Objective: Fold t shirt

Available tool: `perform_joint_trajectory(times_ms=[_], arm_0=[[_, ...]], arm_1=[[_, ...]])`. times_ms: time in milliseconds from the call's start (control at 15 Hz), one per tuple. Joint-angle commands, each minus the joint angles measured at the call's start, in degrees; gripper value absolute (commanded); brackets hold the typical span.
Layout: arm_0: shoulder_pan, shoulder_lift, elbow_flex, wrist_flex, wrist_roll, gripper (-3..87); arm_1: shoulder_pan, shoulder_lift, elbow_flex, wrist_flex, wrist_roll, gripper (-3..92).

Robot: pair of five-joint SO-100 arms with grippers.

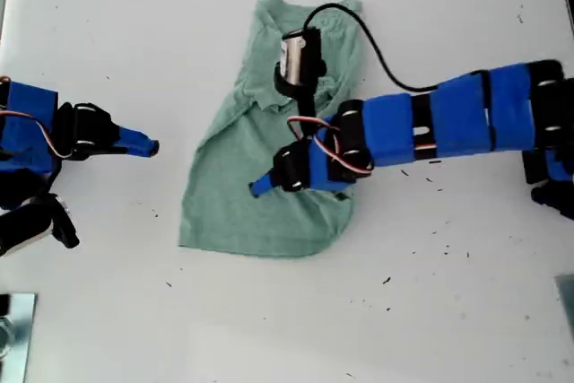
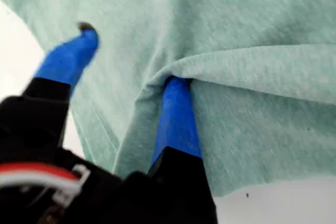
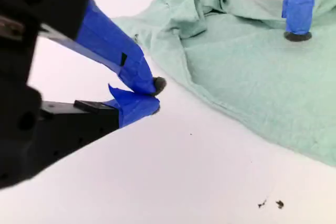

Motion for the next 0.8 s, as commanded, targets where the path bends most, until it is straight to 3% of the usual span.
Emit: perform_joint_trajectory(times_ms=[0, 200, 467, 733], arm_0=[[0.5, 0.4, 0.8, -0.9, 0.5, -0.2], [0.5, 0.8, 0.9, -0.7, 0.6, -0.2], [0.4, 1.2, 0.9, -0.6, 1.0, -0.2], [0.3, 1.3, 0.9, -0.6, 1.1, -0.2]], arm_1=[[-2.5, 0.9, -4.9, 7.1, -0.4, 27.5], [-1.5, 12.0, -11.6, 18.1, -4.2, 24.5], [-0.6, 31.6, -11.0, 20.7, -8.1, 24.2], [1.5, 40.6, 1.9, 30.0, -10.4, 23.0]])
